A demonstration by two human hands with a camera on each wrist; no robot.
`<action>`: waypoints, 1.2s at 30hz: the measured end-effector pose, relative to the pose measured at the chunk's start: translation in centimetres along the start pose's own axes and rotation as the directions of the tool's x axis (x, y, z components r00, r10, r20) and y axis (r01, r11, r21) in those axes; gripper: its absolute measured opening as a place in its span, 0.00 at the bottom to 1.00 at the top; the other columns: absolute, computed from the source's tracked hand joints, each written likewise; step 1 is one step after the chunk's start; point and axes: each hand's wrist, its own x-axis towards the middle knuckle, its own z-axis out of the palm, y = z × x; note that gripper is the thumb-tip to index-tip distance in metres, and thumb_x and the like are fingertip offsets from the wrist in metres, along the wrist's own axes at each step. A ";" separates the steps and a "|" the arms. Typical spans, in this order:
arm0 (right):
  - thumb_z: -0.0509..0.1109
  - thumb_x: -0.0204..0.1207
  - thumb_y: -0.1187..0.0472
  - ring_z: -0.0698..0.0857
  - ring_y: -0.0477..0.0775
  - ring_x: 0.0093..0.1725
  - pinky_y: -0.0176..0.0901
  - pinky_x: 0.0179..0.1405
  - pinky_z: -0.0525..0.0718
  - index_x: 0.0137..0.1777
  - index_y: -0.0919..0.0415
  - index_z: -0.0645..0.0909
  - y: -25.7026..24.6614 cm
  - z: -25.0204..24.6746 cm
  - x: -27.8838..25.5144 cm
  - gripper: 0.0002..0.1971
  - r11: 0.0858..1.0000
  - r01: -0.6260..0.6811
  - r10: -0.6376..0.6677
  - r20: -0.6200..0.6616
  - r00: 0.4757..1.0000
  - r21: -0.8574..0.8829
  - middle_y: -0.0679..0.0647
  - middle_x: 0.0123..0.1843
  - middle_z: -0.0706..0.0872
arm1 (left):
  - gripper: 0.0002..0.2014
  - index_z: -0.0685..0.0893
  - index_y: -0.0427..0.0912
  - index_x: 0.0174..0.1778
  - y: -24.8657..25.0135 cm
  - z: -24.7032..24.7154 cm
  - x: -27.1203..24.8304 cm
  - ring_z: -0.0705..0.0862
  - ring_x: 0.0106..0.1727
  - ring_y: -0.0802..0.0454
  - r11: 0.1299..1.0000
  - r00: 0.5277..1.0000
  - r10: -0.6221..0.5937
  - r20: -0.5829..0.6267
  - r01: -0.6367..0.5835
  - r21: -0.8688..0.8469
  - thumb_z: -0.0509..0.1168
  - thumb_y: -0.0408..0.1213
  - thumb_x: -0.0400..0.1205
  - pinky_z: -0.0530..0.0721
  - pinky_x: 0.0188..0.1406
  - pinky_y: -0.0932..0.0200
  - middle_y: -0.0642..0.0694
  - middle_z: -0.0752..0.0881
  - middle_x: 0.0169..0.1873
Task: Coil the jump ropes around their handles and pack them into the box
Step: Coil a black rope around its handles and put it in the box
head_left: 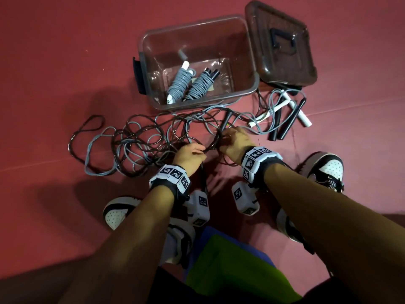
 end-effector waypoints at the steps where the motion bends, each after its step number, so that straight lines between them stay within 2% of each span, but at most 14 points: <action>1: 0.75 0.76 0.61 0.79 0.59 0.71 0.37 0.64 0.71 0.76 0.58 0.75 0.1 0.2 0.1 0.28 1.000 -0.007 0.007 0.009 1.000 0.003 0.59 0.73 0.77 | 0.15 0.86 0.39 0.66 -0.3 0.2 0.2 0.84 0.51 0.50 1.000 1.000 -0.021 -0.004 0.021 0.005 0.69 0.29 0.83 0.85 0.62 0.52 0.44 0.89 0.57; 4: 0.73 0.77 0.62 0.75 0.58 0.75 0.34 0.68 0.67 0.80 0.58 0.71 0.1 0.8 0.5 0.31 1.000 -0.006 0.006 0.058 0.998 -0.013 0.58 0.76 0.75 | 0.18 0.85 0.42 0.68 -0.9 0.9 0.6 0.86 0.53 0.50 0.999 0.998 -0.045 -0.046 0.046 0.026 0.70 0.29 0.81 0.83 0.60 0.58 0.46 0.89 0.59; 7: 0.73 0.76 0.63 0.77 0.60 0.73 0.40 0.69 0.71 0.76 0.58 0.75 0.2 1.1 0.9 0.27 0.998 -0.057 0.058 0.066 0.996 -0.005 0.60 0.72 0.77 | 0.19 0.85 0.45 0.69 -1.0 1.1 0.8 0.86 0.60 0.49 0.994 0.998 -0.029 -0.062 0.036 0.101 0.71 0.31 0.81 0.77 0.59 0.65 0.47 0.88 0.60; 9: 0.71 0.76 0.63 0.80 0.62 0.68 0.41 0.62 0.76 0.70 0.60 0.81 0.3 1.0 1.1 0.21 0.997 -0.077 0.078 0.071 0.994 -0.011 0.61 0.66 0.82 | 0.20 0.86 0.45 0.69 -1.0 1.2 1.0 0.85 0.62 0.48 0.990 0.998 -0.018 -0.065 0.027 0.135 0.71 0.31 0.80 0.76 0.60 0.64 0.45 0.87 0.62; 12: 0.71 0.78 0.62 0.84 0.61 0.64 0.37 0.52 0.75 0.63 0.60 0.86 0.4 0.7 0.9 0.14 0.997 -0.076 0.079 0.130 0.988 -0.026 0.58 0.62 0.87 | 0.18 0.88 0.44 0.66 -1.0 1.3 1.1 0.86 0.62 0.46 0.983 0.996 -0.005 -0.089 0.021 0.185 0.71 0.31 0.79 0.77 0.60 0.64 0.43 0.86 0.62; 16: 0.70 0.79 0.60 0.84 0.61 0.63 0.43 0.58 0.80 0.59 0.58 0.88 0.6 0.6 0.5 0.12 0.995 -0.100 0.097 0.165 0.981 0.007 0.58 0.62 0.87 | 0.18 0.89 0.40 0.65 -1.0 1.2 1.1 0.87 0.62 0.48 0.972 0.996 0.019 -0.087 0.002 0.235 0.71 0.29 0.78 0.75 0.56 0.68 0.44 0.89 0.60; 21: 0.71 0.79 0.61 0.84 0.60 0.62 0.43 0.61 0.81 0.56 0.57 0.88 0.7 1.0 0.2 0.09 0.993 -0.108 0.097 0.180 0.979 0.050 0.57 0.60 0.88 | 0.17 0.89 0.44 0.63 -0.9 0.9 1.3 0.88 0.58 0.46 0.951 0.996 0.024 -0.082 0.002 0.311 0.72 0.31 0.77 0.76 0.54 0.66 0.45 0.90 0.57; 24: 0.71 0.78 0.62 0.85 0.57 0.60 0.39 0.57 0.80 0.53 0.56 0.88 0.8 1.3 0.2 0.07 0.989 -0.117 0.098 0.195 0.976 0.090 0.55 0.58 0.89 | 0.16 0.88 0.47 0.62 -0.9 1.0 1.3 0.87 0.57 0.44 0.929 0.996 0.022 -0.089 0.013 0.371 0.73 0.34 0.78 0.80 0.54 0.62 0.44 0.89 0.55; 26: 0.71 0.78 0.62 0.85 0.56 0.59 0.36 0.52 0.78 0.53 0.56 0.88 1.0 1.4 0.3 0.07 0.989 -0.118 0.097 0.197 0.976 0.095 0.55 0.57 0.89 | 0.15 0.89 0.46 0.60 -1.0 1.0 1.4 0.87 0.57 0.44 0.928 0.995 0.018 -0.097 0.020 0.373 0.73 0.34 0.78 0.79 0.53 0.63 0.44 0.89 0.55; 29: 0.72 0.77 0.64 0.86 0.57 0.59 0.39 0.57 0.81 0.53 0.57 0.88 1.1 1.7 0.3 0.08 0.982 -0.130 0.105 0.172 0.980 0.140 0.55 0.57 0.89 | 0.12 0.91 0.46 0.56 -1.1 1.2 1.4 0.88 0.56 0.44 0.928 0.994 0.016 -0.108 0.025 0.371 0.74 0.34 0.77 0.77 0.50 0.65 0.44 0.90 0.55; 31: 0.73 0.76 0.65 0.86 0.58 0.60 0.46 0.64 0.83 0.55 0.57 0.88 1.2 2.1 0.5 0.10 0.971 -0.145 0.118 0.146 0.982 0.188 0.56 0.57 0.90 | 0.11 0.91 0.48 0.54 -1.1 1.4 1.5 0.88 0.55 0.43 0.926 0.994 0.010 -0.113 0.034 0.375 0.76 0.35 0.76 0.77 0.49 0.64 0.44 0.89 0.56; 33: 0.74 0.74 0.65 0.87 0.59 0.60 0.51 0.67 0.82 0.57 0.54 0.87 1.2 2.4 0.7 0.12 0.964 -0.154 0.123 0.147 0.981 0.218 0.56 0.57 0.90 | 0.11 0.92 0.49 0.52 -1.2 1.6 1.6 0.87 0.55 0.44 0.928 0.992 -0.005 -0.123 0.050 0.370 0.77 0.36 0.75 0.76 0.49 0.64 0.43 0.88 0.56; 36: 0.75 0.73 0.65 0.87 0.57 0.61 0.50 0.68 0.82 0.58 0.50 0.87 1.3 3.0 1.0 0.15 0.955 -0.144 0.112 0.134 0.985 0.258 0.53 0.57 0.91 | 0.09 0.92 0.47 0.52 -1.3 1.8 1.8 0.88 0.55 0.45 0.932 0.991 -0.009 -0.135 0.057 0.359 0.77 0.36 0.76 0.75 0.48 0.64 0.45 0.90 0.55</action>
